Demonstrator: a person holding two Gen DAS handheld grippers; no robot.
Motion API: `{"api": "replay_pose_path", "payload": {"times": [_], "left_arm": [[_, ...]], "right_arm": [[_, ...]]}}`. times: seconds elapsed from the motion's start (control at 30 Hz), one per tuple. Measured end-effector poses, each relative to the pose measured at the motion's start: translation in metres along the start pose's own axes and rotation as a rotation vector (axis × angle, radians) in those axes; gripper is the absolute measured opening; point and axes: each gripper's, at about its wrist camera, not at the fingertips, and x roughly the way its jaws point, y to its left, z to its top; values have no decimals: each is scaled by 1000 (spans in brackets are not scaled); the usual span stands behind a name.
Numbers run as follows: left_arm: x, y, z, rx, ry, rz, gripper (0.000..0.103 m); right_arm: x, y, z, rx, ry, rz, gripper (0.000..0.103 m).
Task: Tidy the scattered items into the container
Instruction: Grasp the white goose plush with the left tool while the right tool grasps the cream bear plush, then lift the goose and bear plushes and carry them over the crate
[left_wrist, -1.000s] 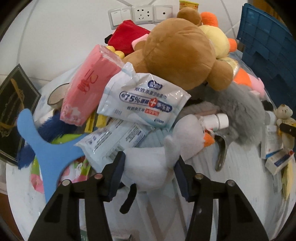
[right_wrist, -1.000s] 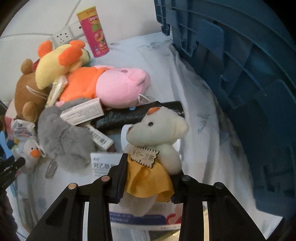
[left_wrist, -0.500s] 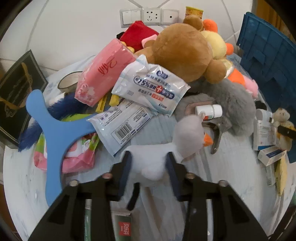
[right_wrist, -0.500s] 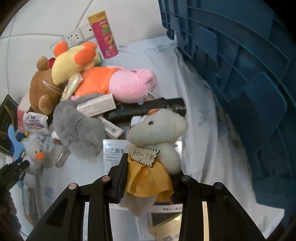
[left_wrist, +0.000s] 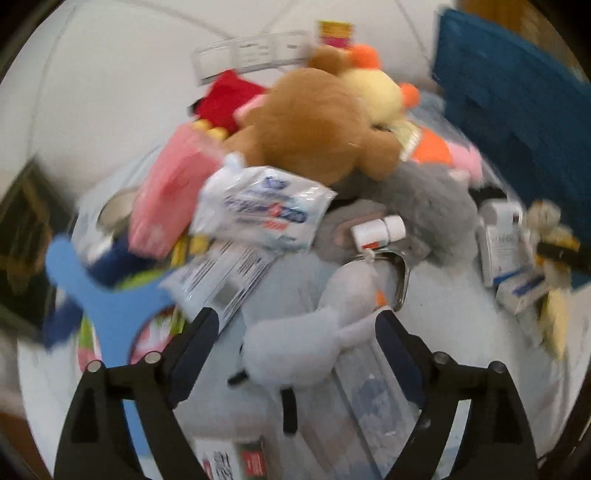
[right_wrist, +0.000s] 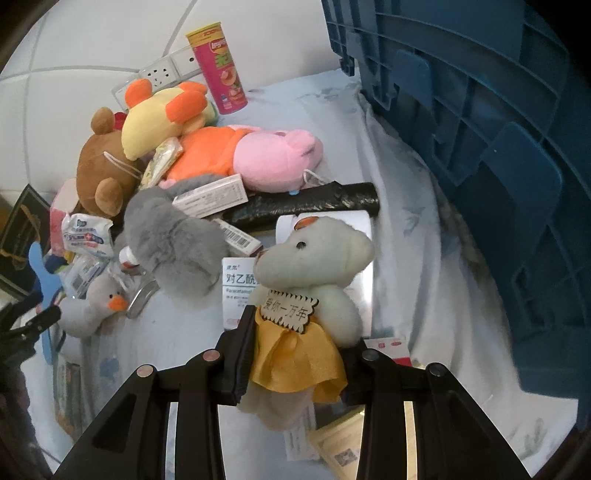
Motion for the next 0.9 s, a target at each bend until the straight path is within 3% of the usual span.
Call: {"api": "replay_pose_path", "payload": {"times": [0.07,0.13,0.2,0.27,0.33,0.6,0.9], "left_arm": [[27,-16,1,87,73,43,87],[49,-23,-5,110,137,46,87],[62,-25,-11,101,167,38,74],[64,-21,-15,61,156,33,58],[60,-15,-16,22,145,22,55],[13,-13,-15,-59,23,13,55],[-57,-31,-6,-79,-105,-2,55]], "right_arm": [[0,0,-2,4,2,-2,35],[-1,-1,-3,5,5,-6,35],[-1,-2,-5,7,8,-12,35],[1,-3,-6,6,17,-20,35],[3,-2,-7,2,22,-23,35],[-18,21,0,-60,-17,4,35],[-75,53,0,-151,-112,45,35]]}}
